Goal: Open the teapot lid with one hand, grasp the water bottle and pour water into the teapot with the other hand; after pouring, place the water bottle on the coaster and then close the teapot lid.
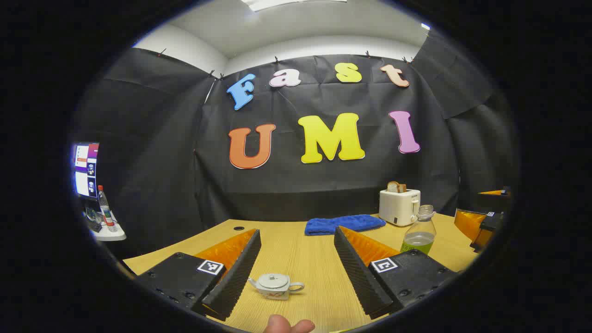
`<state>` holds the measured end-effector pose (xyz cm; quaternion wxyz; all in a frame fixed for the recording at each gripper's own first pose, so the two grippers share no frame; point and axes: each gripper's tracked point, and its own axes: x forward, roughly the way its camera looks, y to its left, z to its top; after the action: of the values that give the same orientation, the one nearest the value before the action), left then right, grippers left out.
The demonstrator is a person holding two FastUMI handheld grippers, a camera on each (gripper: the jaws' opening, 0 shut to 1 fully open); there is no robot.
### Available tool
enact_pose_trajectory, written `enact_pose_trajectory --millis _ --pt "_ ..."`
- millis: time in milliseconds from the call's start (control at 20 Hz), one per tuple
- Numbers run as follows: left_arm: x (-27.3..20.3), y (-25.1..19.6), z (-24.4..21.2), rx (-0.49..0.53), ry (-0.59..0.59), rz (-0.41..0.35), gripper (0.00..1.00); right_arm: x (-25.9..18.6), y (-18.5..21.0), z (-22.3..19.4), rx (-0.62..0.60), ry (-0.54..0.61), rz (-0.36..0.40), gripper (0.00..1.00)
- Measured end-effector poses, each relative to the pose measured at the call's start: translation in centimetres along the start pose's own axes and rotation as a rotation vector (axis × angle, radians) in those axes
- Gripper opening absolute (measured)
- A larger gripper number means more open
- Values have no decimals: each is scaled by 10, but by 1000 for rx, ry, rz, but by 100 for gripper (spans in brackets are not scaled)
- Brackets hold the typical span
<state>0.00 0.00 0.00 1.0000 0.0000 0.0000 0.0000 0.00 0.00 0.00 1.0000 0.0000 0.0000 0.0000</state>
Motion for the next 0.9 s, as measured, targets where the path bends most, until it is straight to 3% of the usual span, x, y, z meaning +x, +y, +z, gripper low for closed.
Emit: enact_pose_trajectory --millis 900 --pt "0 -9 -4 -13 11 -44 99 -2 6 -3 14 17 15 95"
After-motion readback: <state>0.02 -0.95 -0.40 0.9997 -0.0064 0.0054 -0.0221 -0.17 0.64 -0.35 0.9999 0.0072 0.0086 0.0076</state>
